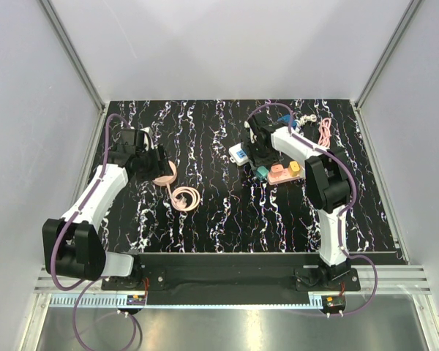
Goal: Insert the plug
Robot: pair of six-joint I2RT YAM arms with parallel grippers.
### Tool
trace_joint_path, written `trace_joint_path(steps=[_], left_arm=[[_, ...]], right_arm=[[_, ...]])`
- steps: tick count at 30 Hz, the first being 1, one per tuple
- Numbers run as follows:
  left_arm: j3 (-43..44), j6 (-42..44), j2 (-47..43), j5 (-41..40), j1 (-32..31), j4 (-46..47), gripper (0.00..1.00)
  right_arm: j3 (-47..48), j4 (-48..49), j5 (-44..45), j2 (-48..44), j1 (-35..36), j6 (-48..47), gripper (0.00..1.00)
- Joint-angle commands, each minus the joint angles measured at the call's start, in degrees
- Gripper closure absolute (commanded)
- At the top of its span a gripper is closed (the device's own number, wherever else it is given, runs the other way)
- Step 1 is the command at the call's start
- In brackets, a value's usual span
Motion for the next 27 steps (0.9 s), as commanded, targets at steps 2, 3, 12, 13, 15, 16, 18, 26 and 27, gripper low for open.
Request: trace_joint_path(steps=[2,3,12,13,15,16,18,26,27], left_arm=[[1.9,1.0,-1.9,1.5,0.5,0.4,0.26],[1.9,1.0,-1.9,1.4,0.5,0.4,0.26],[1.8,1.0,-1.6,2.9,0.6,0.6,0.26],[1.8,1.1,-1.7,3.0,0.6,0.5,0.26],[1.9,1.3,-2.1,3.7,0.6,0.5,0.26],[1.9,1.7,-2.3,4.1,0.6,0.6,0.26],[1.9,2.2,-3.7,5.9,0.6,1.1,0.26],[6.5,2.0,-6.4,21.6,0.6,1.2,0.23],[7.0,2.0,-6.5,27.2,0.6,1.5,0.23]], right_arm=[[0.9,-2.9,2.1,1.6,0.8,-1.8,0.38],[1.0,-2.9,2.4,1.6,0.8,-1.9,0.38],[0.0,-3.0,2.5,2.5,1.0,-2.5,0.45],[-0.1,-2.7,2.4,2.4,1.0,-2.4,0.48],[0.4,-2.9,2.6,2.4,1.0,-2.4,0.68],[0.5,-3.0,2.5,2.3,1.1,-2.5,0.75],[2.2,-5.0,1.0,1.5,1.1,-2.0,0.91],[0.8,-1.1,-26.8,-11.3,1.1,5.4,1.00],[-0.2,0.4,-29.8,-12.8,1.1,6.3,1.00]])
